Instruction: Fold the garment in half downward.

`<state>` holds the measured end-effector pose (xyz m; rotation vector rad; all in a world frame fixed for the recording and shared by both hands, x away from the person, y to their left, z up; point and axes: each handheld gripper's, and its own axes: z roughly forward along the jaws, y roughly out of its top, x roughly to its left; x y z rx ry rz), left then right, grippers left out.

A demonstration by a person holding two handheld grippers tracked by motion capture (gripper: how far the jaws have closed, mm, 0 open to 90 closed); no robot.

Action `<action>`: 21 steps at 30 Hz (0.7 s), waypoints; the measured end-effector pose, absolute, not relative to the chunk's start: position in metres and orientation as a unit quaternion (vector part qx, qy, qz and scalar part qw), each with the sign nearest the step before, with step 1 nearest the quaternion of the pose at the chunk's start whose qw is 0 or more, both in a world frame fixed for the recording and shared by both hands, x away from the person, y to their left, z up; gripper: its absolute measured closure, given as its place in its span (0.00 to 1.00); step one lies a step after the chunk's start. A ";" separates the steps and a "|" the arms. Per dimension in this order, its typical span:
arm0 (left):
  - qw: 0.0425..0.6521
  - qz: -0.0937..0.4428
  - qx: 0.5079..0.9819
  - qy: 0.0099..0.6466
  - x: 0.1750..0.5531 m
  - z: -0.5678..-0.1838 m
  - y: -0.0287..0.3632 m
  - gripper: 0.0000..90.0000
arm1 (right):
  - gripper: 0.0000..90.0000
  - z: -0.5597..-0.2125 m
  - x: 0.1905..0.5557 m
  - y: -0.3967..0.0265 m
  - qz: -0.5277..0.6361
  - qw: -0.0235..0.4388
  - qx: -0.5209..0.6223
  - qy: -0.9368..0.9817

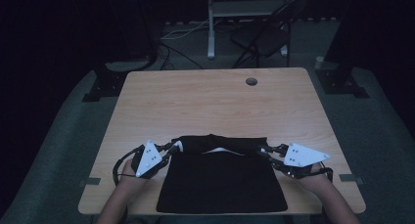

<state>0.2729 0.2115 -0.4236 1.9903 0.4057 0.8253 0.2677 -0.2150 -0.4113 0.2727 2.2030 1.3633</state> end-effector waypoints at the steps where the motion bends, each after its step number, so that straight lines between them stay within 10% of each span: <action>1: 0.452 0.333 0.811 0.163 0.270 -0.427 0.211 0.92 | 0.90 -0.418 0.263 -0.214 0.494 0.259 0.097 0.824; 11: 0.411 0.321 0.841 0.147 0.257 -0.444 0.210 0.85 | 0.85 -0.441 0.241 -0.211 0.436 0.254 0.072 0.860; 21: 0.343 0.333 0.863 0.162 0.243 -0.436 0.205 0.39 | 0.30 -0.440 0.222 -0.212 0.405 0.295 0.068 0.863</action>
